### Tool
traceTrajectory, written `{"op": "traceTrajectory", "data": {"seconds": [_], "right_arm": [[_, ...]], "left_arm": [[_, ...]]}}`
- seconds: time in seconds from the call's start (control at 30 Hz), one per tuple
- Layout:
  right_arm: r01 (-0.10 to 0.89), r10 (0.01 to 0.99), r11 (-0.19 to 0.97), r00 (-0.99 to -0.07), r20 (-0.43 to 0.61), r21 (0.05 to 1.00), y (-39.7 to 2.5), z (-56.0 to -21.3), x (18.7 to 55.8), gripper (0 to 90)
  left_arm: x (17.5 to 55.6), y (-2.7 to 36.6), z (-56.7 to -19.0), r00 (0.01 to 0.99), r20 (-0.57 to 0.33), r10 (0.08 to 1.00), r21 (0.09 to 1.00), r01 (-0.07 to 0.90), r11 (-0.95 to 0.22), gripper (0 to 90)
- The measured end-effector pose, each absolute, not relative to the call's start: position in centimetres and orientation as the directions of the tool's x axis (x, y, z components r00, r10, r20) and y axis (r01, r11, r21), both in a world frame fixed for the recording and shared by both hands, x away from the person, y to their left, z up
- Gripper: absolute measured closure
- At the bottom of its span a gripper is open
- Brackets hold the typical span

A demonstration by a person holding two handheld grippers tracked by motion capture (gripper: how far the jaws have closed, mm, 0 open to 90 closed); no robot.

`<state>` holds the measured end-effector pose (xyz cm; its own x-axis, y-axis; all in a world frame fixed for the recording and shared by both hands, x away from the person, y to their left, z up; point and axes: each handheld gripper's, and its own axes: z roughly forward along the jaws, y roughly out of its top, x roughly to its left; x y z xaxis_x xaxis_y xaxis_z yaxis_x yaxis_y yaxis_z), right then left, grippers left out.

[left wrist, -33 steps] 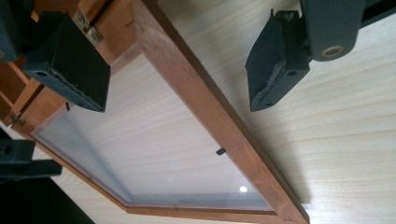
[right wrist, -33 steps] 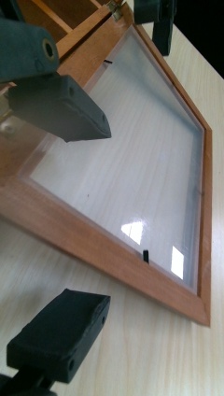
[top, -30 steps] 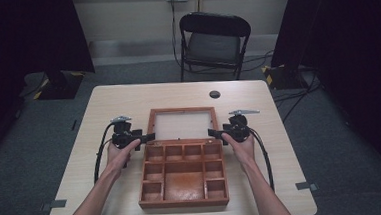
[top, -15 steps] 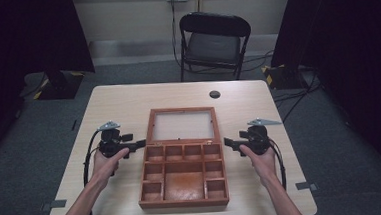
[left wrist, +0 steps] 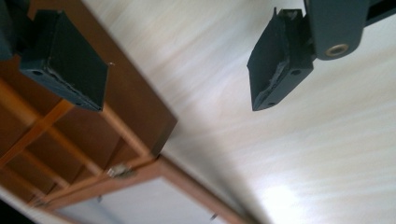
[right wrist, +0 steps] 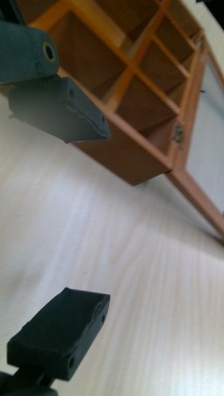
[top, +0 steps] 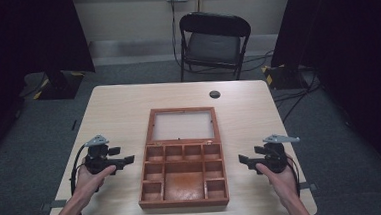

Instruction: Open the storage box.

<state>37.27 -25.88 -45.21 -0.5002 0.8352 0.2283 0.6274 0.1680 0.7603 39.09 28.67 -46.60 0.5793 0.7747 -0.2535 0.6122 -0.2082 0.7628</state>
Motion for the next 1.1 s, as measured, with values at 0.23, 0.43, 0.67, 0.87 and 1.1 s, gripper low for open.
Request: {"op": "traceTrajectory", "data": {"seconds": [0.23,0.43,0.67,0.87,1.1], "right_arm": [[0.656,0.858,0.192,-0.473,0.199,0.730,-27.9,-45.5,35.1,17.2],[0.679,0.892,0.181,-0.418,0.173,0.711,-29.4,-47.1,34.3,16.0],[0.684,0.921,0.269,-0.388,0.027,0.678,-28.9,-49.1,34.8,14.5],[0.654,0.942,0.240,-0.336,-0.008,0.717,-28.2,-49.9,34.6,8.6],[0.657,0.946,0.231,-0.325,-0.006,0.718,-27.8,-50.1,34.9,2.8]], "left_arm": [[37.4,30.0,-47.6,0.530,-0.188,0.827,0.727,0.641,-0.246,19.7],[37.0,30.6,-48.9,0.522,-0.149,0.840,0.701,0.655,-0.283,19.8],[36.7,29.8,-50.0,0.546,-0.004,0.838,0.731,0.573,-0.370,16.1],[36.7,29.7,-50.2,0.513,0.001,0.858,0.739,0.578,-0.346,14.7],[37.1,29.4,-50.2,0.475,-0.004,0.880,0.737,0.596,-0.318,13.6]]}}
